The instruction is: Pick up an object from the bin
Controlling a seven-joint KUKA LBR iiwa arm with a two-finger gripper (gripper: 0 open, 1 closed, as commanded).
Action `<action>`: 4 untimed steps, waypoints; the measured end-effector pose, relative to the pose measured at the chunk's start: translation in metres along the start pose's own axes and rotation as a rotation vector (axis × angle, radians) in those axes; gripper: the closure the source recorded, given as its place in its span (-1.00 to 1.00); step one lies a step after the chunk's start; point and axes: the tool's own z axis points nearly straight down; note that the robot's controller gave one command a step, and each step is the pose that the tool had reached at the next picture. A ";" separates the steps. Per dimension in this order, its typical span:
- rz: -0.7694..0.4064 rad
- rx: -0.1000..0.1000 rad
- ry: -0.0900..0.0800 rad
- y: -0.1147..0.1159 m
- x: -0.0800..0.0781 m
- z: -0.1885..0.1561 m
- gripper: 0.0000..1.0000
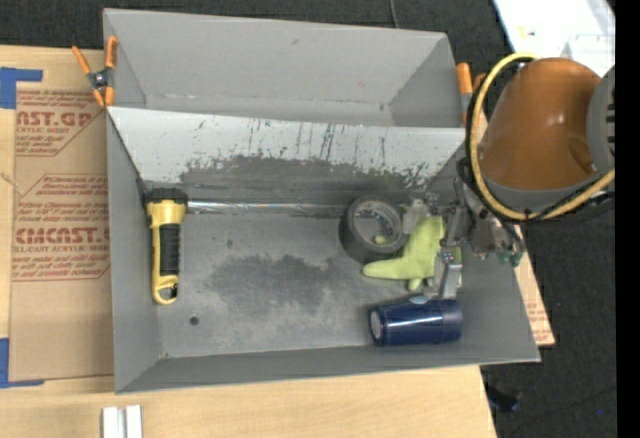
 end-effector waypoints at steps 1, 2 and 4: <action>-0.001 0.001 -0.008 0.000 -0.002 -0.005 -1.00; 0.000 0.001 -0.007 -0.029 -0.032 -0.044 -1.00; -0.056 0.005 -0.023 -0.057 -0.021 0.035 -1.00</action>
Offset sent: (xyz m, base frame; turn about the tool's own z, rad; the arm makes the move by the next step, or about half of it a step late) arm 0.0357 -0.0341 0.0490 0.0014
